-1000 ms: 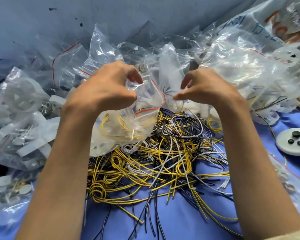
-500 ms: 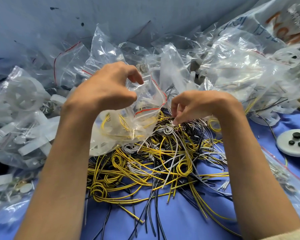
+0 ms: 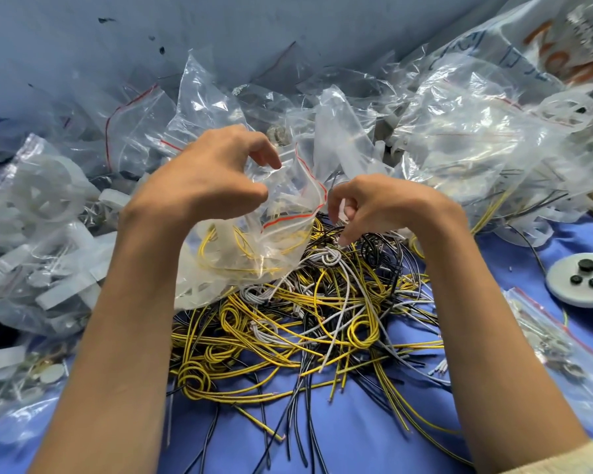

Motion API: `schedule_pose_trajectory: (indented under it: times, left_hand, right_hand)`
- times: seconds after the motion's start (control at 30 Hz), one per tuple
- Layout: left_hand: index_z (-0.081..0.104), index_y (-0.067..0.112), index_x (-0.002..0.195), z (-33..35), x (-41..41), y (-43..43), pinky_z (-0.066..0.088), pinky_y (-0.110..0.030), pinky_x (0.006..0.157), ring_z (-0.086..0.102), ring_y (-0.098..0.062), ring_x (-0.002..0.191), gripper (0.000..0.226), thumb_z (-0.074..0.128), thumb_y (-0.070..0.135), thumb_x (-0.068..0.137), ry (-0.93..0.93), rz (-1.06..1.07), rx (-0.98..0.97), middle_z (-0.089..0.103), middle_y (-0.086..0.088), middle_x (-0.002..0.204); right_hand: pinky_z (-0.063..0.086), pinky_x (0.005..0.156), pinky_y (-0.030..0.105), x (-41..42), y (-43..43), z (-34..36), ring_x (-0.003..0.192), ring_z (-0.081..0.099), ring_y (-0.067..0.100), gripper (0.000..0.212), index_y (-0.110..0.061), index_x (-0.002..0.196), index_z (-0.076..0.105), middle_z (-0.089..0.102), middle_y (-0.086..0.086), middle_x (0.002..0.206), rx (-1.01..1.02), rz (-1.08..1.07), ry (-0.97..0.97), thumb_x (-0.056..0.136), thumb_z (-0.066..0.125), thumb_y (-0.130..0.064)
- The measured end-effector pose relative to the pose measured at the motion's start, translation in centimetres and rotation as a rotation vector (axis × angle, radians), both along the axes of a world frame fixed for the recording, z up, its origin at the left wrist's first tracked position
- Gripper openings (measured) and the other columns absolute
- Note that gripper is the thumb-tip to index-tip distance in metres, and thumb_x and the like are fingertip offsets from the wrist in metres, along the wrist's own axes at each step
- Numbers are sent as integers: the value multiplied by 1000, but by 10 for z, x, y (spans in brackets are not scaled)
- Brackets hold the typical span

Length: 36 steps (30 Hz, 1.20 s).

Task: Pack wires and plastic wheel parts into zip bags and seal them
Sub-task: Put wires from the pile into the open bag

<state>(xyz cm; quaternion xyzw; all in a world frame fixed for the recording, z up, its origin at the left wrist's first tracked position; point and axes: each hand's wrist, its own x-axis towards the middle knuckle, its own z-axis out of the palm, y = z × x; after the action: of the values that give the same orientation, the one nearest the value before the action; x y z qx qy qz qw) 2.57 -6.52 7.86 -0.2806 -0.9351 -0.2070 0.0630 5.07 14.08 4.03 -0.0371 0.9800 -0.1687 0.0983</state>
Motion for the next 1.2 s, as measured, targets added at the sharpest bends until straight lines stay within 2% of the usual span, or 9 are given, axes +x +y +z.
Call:
schedule_pose_trajectory:
  times: [0.13, 0.27, 0.37, 0.57, 0.67, 0.83, 0.93, 1.1, 1.2]
  left_hand:
    - [60, 36, 101, 0, 1, 0, 29, -11, 59, 42, 4, 67, 38, 57, 7, 76, -10, -8, 5, 47, 11, 98]
    - [59, 36, 99, 1, 1, -1, 30, -11, 58, 43, 5, 66, 39, 56, 5, 76, -22, 5, 13, 47, 19, 89]
    - [59, 38, 96, 2, 1, -2, 29, -7, 55, 44, 11, 63, 38, 56, 6, 75, -25, 15, 27, 44, 23, 81]
    - [60, 36, 99, 3, 3, -1, 31, -3, 53, 43, 16, 59, 40, 56, 5, 76, -37, 17, 27, 42, 23, 77]
    - [63, 30, 101, 3, 5, -2, 31, 2, 49, 42, 21, 54, 39, 55, 2, 75, -39, 17, 46, 39, 20, 67]
    - [65, 27, 99, 4, 10, 4, 30, 3, 50, 42, 24, 51, 33, 55, 2, 79, -44, -57, 51, 46, 18, 48]
    - [67, 24, 101, 4, 12, 12, 31, 1, 50, 44, 22, 52, 21, 58, 12, 87, -72, -155, 77, 50, 34, 50]
    - [73, 24, 95, 5, 17, 28, 33, -3, 46, 52, 13, 55, 29, 63, 48, 82, -206, -216, 207, 62, 22, 63]
    - [75, 18, 84, -4, 18, 38, 38, -22, 52, 51, -5, 56, 29, 66, 45, 81, -104, -136, 153, 70, 2, 72]
  right_hand:
    - [36, 54, 22, 0, -5, 0, 64, 48, 3, 15, -31, 89, 70, 53, -15, 70, 53, 34, 11, 75, 76, -30]
    - [44, 60, 23, 2, -2, 6, 72, 58, 13, 8, -25, 83, 74, 68, -2, 81, 38, -3, 125, 76, 76, -28]
    - [42, 57, 15, 7, 5, 19, 64, 57, 2, 7, -23, 84, 76, 66, -10, 67, -47, -16, 288, 78, 74, -24]
    - [39, 45, 12, 14, 14, 34, 42, 49, -1, 12, -15, 80, 73, 61, -3, 58, -345, -126, 411, 87, 65, -21]
    - [36, 46, 16, 14, 14, 39, 45, 45, 8, 14, -8, 83, 72, 54, 1, 55, -588, -273, 496, 89, 61, -16]
    - [36, 49, 17, 16, 11, 40, 41, 44, 1, 17, -14, 83, 66, 52, -2, 58, -831, -302, 460, 94, 53, -12]
    - [40, 51, 15, 18, 9, 42, 42, 47, 1, 18, -16, 85, 64, 53, -5, 58, -910, -226, 423, 97, 50, -13]
    - [42, 53, 14, 17, 3, 42, 45, 50, 1, 19, -16, 88, 63, 55, -9, 57, -996, -185, 392, 98, 48, -14]
    - [43, 51, 11, 15, 0, 41, 46, 52, 1, 18, -14, 91, 64, 56, -6, 62, -1044, -199, 354, 99, 47, -15]
